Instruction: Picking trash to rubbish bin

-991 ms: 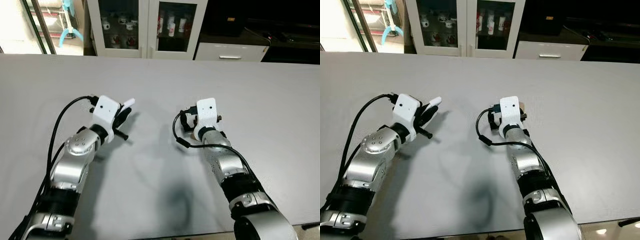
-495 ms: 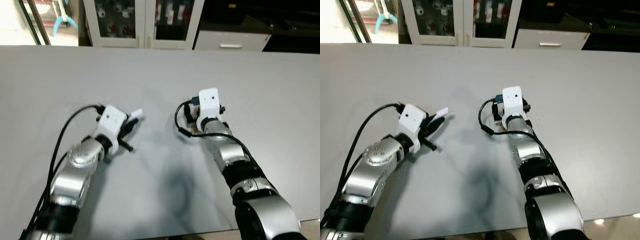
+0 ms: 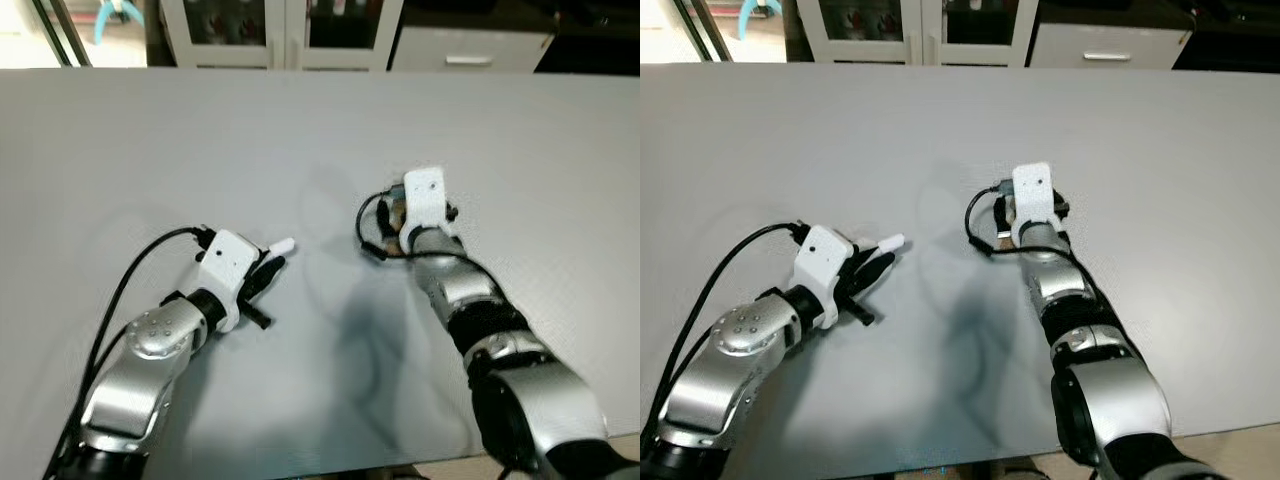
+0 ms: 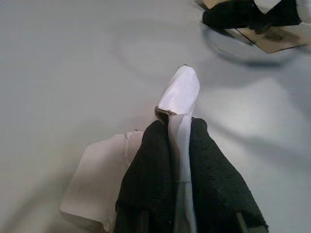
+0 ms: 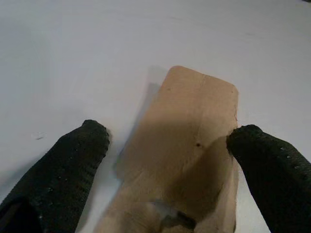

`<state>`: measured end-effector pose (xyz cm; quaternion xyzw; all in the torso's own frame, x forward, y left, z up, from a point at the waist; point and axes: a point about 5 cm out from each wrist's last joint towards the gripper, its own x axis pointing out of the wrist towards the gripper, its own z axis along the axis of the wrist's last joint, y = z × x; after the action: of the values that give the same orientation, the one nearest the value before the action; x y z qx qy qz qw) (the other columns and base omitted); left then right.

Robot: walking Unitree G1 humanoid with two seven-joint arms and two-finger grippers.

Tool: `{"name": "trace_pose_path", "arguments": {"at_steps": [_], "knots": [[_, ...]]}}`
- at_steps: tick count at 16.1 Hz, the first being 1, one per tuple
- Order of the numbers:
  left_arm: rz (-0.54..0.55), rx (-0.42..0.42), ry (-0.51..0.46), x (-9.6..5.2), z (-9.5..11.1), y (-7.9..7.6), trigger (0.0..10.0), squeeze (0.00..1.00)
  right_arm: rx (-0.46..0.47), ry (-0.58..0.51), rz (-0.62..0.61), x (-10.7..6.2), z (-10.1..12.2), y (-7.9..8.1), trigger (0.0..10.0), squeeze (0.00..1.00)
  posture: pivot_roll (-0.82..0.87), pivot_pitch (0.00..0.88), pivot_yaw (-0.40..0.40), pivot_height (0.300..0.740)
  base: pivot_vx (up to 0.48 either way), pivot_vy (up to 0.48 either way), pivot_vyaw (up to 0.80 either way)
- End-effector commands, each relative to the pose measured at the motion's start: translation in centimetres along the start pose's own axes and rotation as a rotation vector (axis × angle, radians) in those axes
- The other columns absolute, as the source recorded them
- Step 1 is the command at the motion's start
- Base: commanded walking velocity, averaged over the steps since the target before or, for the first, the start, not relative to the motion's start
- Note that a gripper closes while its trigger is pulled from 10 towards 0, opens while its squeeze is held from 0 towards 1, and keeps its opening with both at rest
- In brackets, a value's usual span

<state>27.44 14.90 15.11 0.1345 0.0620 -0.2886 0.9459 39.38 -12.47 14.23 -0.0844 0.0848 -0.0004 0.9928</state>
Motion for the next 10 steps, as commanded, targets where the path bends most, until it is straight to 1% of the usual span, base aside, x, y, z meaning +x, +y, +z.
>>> {"name": "trace_pose_path", "arguments": {"at_steps": [1,3,4,5,8,10], "knots": [[-0.026,0.002,-0.007,-0.4,0.7,-0.2,10.0,0.0,0.01,0.033,-0.017,0.1,-0.5,-0.3,10.0,0.0,0.11,0.258,-0.062,0.74,0.0,0.0,0.0],[-0.034,0.016,-0.018,-0.7,1.7,-0.3,10.0,0.0,0.014,0.052,-0.008,0.1,-0.9,0.1,10.0,0.0,0.12,0.27,-0.059,0.74,0.0,0.0,0.0],[-0.04,0.016,-0.019,-0.8,2.0,-0.4,10.0,0.0,0.033,0.065,-0.007,0.1,-1.0,0.2,6.6,0.0,0.12,0.276,-0.058,0.74,0.0,0.0,0.0],[-0.047,0.017,-0.022,-0.9,2.2,-0.5,10.0,0.0,0.054,0.088,-0.008,0.0,-1.4,0.2,0.0,0.0,0.12,0.279,-0.058,0.74,0.0,0.0,0.0],[-0.051,0.02,-0.019,-1.0,2.6,-0.4,10.0,0.0,0.099,0.132,-0.003,-0.2,-2.3,0.4,0.0,0.0,0.12,0.281,-0.064,0.74,0.0,0.0,0.0],[-0.041,0.022,-0.027,-0.7,3.0,0.0,10.0,0.0,0.102,0.139,0.003,-0.1,-2.3,0.4,0.0,0.0,0.12,0.28,-0.066,0.74,0.0,0.0,0.0]]}}
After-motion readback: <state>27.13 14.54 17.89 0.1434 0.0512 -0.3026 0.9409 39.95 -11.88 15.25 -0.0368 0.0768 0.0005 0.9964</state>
